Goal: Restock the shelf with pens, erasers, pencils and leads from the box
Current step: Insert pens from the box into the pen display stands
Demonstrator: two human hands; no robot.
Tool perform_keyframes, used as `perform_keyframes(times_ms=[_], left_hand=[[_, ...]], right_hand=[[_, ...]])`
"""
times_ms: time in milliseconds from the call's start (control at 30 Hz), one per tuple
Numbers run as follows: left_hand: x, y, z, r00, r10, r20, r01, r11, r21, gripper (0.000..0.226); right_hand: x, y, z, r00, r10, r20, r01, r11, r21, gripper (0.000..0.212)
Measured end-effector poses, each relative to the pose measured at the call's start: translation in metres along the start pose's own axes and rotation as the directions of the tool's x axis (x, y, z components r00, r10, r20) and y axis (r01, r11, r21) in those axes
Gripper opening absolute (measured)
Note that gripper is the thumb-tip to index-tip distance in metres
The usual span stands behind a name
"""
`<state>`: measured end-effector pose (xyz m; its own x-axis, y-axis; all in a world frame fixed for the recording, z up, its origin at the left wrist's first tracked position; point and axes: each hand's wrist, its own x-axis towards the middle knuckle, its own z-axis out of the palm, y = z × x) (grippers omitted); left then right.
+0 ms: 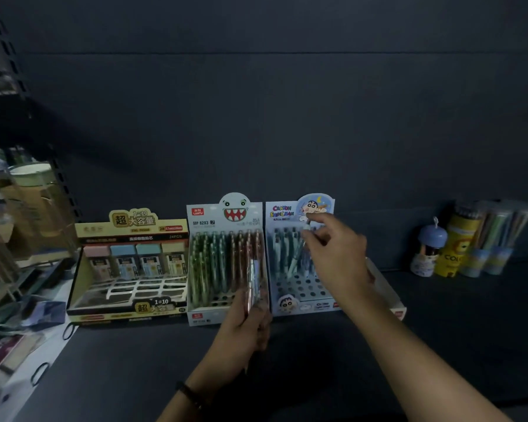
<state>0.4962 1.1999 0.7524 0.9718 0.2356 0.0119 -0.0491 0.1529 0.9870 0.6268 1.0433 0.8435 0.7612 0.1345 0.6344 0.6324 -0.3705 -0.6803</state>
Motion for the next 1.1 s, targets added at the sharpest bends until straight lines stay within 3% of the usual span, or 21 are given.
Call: perform_keyframes(times_ms=[67, 200, 300, 500, 633, 733, 867, 1000, 1100], left_hand=[[0.0, -0.002, 0.001, 1.0, -0.017, -0.019, 0.016, 1.0, -0.023, 0.041], [-0.004, 0.005, 0.0, 0.998, 0.039, 0.039, -0.039, 0.999, -0.017, 0.024], [-0.006, 0.008, 0.001, 0.998, 0.065, 0.02, -0.065, 0.998, 0.003, 0.025], [-0.006, 0.007, 0.002, 0.999, 0.051, -0.006, -0.051, 0.999, -0.014, 0.024], [-0.007, 0.01, 0.003, 0.999, 0.034, 0.0, -0.034, 0.998, -0.06, 0.024], [-0.008, 0.012, 0.003, 1.0, 0.031, 0.004, -0.031, 0.996, -0.078, 0.025], [-0.007, 0.012, 0.003, 1.0, 0.015, 0.018, -0.013, 0.992, -0.129, 0.026], [-0.008, 0.011, 0.005, 1.0, -0.008, 0.022, 0.011, 0.988, -0.152, 0.024], [-0.007, 0.011, 0.009, 1.0, -0.002, 0.028, 0.005, 0.996, -0.093, 0.024]], right_hand=[[-0.001, 0.003, 0.008, 1.0, 0.0, 0.013, 0.001, 0.999, -0.051, 0.024], [0.0, 0.01, 0.018, 0.997, -0.079, -0.006, 0.078, 0.987, -0.142, 0.025], [0.004, 0.013, 0.023, 0.99, -0.141, 0.011, 0.14, 0.97, -0.199, 0.021], [0.007, 0.015, 0.032, 0.988, -0.136, 0.075, 0.149, 0.966, -0.213, 0.017], [0.007, 0.018, 0.035, 0.978, -0.052, 0.204, 0.103, 0.963, -0.249, 0.013], [0.007, 0.012, 0.028, 0.976, 0.013, 0.216, 0.028, 0.983, -0.184, 0.013], [-0.007, -0.005, 0.017, 0.992, 0.053, 0.115, -0.051, 0.998, -0.022, 0.012], [-0.031, -0.013, 0.014, 0.928, 0.139, 0.347, -0.222, 0.952, 0.212, 0.025], [-0.038, -0.012, 0.009, 0.925, 0.121, 0.36, -0.228, 0.935, 0.271, 0.031]])
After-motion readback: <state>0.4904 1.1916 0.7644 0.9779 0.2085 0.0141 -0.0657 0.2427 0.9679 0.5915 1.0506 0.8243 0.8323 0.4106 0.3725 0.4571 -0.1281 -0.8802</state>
